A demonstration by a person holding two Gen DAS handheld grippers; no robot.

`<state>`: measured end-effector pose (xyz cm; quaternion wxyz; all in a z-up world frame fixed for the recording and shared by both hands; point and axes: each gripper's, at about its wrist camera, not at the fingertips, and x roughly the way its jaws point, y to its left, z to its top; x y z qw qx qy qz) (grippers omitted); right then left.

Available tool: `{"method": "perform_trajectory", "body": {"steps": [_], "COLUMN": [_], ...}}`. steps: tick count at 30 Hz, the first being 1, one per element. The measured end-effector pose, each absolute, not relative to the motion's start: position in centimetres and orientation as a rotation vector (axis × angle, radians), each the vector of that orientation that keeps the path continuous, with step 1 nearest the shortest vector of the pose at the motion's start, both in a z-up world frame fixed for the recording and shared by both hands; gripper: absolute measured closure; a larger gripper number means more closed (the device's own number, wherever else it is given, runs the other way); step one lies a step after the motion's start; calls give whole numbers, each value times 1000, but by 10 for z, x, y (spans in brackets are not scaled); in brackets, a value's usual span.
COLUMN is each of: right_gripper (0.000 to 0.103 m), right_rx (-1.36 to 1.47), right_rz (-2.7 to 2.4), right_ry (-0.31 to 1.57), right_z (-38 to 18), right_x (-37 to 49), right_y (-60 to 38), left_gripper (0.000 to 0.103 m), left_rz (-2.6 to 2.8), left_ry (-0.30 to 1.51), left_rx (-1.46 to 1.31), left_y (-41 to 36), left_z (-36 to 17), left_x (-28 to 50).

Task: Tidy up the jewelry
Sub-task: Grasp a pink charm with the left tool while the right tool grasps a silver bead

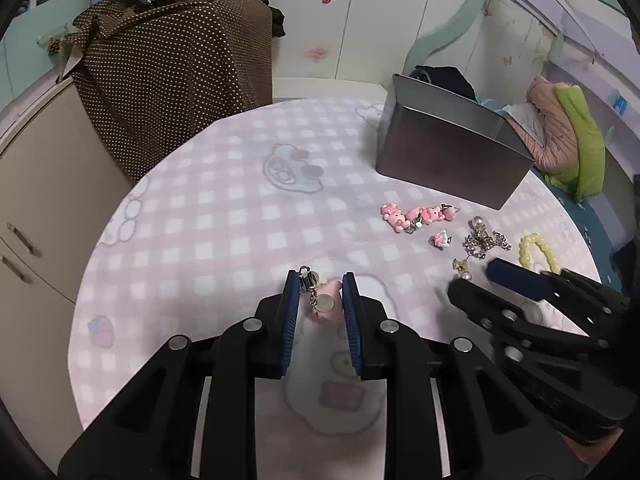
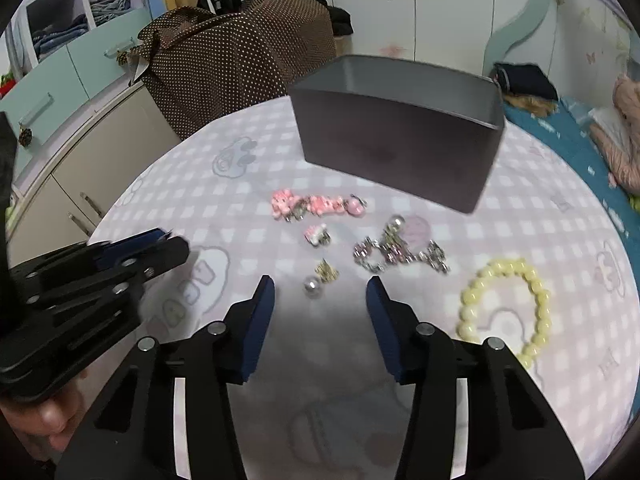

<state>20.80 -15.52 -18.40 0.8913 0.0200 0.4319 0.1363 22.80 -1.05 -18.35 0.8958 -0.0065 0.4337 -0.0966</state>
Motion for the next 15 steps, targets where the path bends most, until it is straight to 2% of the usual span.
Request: {"method": "perform_trajectory", "body": {"steps": [1, 2, 5, 7, 15], "right_gripper": [60, 70, 87, 92, 93], "right_rx": [26, 14, -33, -66, 29], "right_rz": [273, 264, 247, 245, 292], "right_ry": [886, 882, 886, 885, 879], "right_z": [-184, -184, -186, -186, -180], "right_x": [209, 210, 211, 209, 201], "right_y": [-152, -149, -142, -140, -164], "left_gripper": [81, 81, 81, 81, 81], "left_rz": [-201, -202, -206, -208, -218], "left_ry": [898, 897, 892, 888, 866], "left_rx": [-15, -17, -24, -28, -36], "left_y": [-10, -9, -9, -8, -7], "left_z": [-183, -182, -180, -180, -172], "left_x": [226, 225, 224, 223, 219]}}
